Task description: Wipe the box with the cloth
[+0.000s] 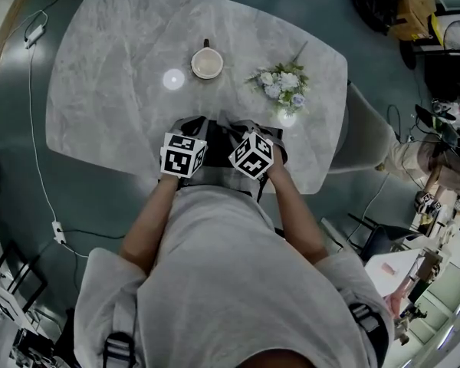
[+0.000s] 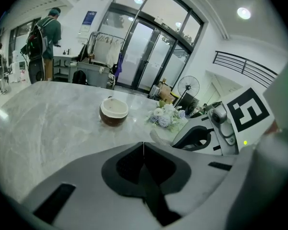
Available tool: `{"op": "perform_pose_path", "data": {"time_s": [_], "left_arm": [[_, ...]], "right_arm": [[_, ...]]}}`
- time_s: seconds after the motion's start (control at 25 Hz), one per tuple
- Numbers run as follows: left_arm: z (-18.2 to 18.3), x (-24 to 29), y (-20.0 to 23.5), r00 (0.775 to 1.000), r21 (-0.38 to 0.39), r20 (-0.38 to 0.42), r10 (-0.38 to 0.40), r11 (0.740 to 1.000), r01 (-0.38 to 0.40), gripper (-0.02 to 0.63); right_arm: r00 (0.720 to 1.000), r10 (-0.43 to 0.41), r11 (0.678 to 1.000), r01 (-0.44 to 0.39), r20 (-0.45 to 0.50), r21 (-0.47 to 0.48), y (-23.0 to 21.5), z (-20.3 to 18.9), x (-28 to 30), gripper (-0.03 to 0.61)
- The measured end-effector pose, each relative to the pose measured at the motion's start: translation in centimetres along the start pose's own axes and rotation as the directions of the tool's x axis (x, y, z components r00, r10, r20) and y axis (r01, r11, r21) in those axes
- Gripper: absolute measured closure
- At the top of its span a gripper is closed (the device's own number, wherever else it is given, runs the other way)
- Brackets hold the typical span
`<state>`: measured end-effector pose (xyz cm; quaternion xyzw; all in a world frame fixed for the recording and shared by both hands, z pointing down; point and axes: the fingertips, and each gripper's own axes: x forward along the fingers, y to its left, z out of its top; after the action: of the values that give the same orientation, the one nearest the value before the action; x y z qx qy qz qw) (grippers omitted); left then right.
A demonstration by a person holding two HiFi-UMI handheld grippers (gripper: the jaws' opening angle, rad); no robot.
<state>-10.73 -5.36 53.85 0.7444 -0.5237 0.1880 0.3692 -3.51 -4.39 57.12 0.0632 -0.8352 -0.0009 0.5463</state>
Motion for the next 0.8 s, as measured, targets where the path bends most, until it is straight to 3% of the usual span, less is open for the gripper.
{"op": "perform_pose_path", "data": {"time_s": [0.44, 0.8], "left_arm": [[0.5, 1.8, -2.7, 0.999, 0.040, -0.035, -0.016, 0.999, 0.018, 0.589], [0.6, 3.3, -5.4, 0.997, 0.081, -0.062, -0.044, 0.996, 0.049, 0.589]], "right_arm": [[0.999, 0.018, 0.998, -0.020, 0.027, 0.064, -0.8, -2.1, -1.2, 0.529], [0.999, -0.031, 0.992, 0.031, 0.005, 0.125, -2.5, -5.4, -2.5, 0.529]]}}
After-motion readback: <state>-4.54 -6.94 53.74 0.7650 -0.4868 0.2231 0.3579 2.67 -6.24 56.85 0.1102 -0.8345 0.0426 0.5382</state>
